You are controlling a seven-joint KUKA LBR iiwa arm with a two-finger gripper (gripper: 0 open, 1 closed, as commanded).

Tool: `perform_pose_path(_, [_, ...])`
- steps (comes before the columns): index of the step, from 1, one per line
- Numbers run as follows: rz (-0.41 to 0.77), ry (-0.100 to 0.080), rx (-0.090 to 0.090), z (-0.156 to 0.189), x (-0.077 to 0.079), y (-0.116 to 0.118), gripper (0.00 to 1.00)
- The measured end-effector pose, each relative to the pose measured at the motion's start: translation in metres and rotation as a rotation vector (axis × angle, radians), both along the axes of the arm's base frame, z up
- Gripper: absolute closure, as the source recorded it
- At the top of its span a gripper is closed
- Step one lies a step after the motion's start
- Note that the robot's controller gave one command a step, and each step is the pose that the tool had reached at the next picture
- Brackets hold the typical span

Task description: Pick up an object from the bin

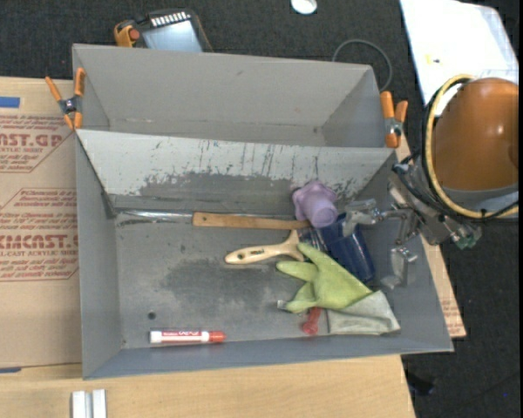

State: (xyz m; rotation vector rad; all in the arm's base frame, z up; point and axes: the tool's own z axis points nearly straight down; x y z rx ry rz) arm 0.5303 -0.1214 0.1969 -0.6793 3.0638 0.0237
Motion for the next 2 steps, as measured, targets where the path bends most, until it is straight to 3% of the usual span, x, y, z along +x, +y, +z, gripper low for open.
perform_pose_path(1, [-0.035,-0.007,0.000,0.0967,0.0086,0.0207,1.00])
perform_pose_path(2, [-0.035,-0.007,0.000,0.0966,0.0086,0.0208,1.00])
